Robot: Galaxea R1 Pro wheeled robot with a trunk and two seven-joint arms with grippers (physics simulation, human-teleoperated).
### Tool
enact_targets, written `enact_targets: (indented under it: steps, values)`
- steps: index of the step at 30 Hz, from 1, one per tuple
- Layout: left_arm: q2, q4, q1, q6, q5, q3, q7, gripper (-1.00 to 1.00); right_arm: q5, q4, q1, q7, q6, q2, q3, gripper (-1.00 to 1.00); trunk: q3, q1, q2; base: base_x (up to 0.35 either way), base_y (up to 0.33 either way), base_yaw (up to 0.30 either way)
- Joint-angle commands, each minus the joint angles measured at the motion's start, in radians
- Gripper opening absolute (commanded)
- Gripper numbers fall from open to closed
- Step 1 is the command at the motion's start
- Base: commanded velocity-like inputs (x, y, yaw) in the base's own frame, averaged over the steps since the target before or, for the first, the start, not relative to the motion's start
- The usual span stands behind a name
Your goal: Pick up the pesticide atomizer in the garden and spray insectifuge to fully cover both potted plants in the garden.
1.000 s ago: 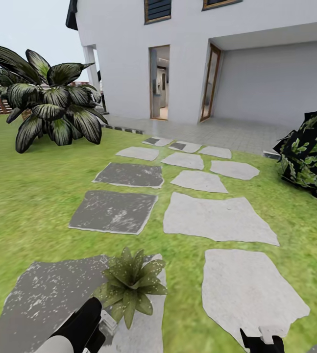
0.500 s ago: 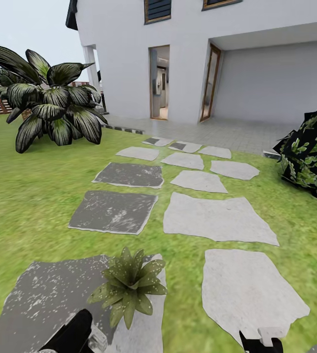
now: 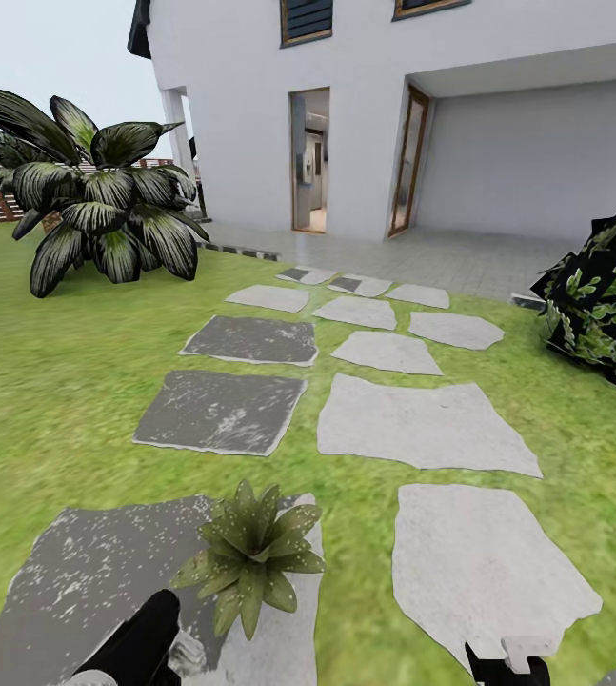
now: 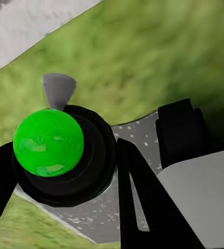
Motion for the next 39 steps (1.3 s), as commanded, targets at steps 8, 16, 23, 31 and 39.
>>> enact_targets:
  steps: [8, 16, 23, 31, 39]
  values:
    - [0.001, -0.134, 0.01, -0.004, -0.007, 0.01, -0.01, -1.0, 0.003, 0.0, -0.001, 0.007, -0.004, 0.0, -0.009, 1.0, -0.001, 0.0, 0.0, 0.0, 0.0, 0.0]
    - [-0.002, -0.141, 0.013, -0.056, -0.006, 0.015, -0.012, -1.0, 0.003, 0.001, -0.001, 0.007, -0.004, -0.001, -0.009, 1.0, -0.001, 0.0, 0.0, 0.0, 0.0, 0.0]
    - [0.006, -0.128, 0.015, -0.135, -0.018, -0.002, -0.164, -1.0, 0.004, 0.0, -0.001, 0.007, -0.004, -0.003, -0.009, 1.0, -0.001, 0.0, 0.0, 0.0, 0.0, 0.0]
    - [0.018, -0.123, 0.015, -0.144, -0.023, -0.005, -0.185, -1.0, 0.002, 0.0, -0.001, 0.008, -0.004, -0.003, -0.009, 1.0, -0.001, 0.0, 0.0, 0.0, 0.0, 0.0]
    - [0.017, -0.124, 0.015, -0.131, -0.088, -0.003, -0.183, -1.0, 0.003, 0.001, -0.001, 0.007, -0.004, 0.0, -0.008, 1.0, -0.001, 0.0, 0.0, 0.0, -0.164, 0.097]
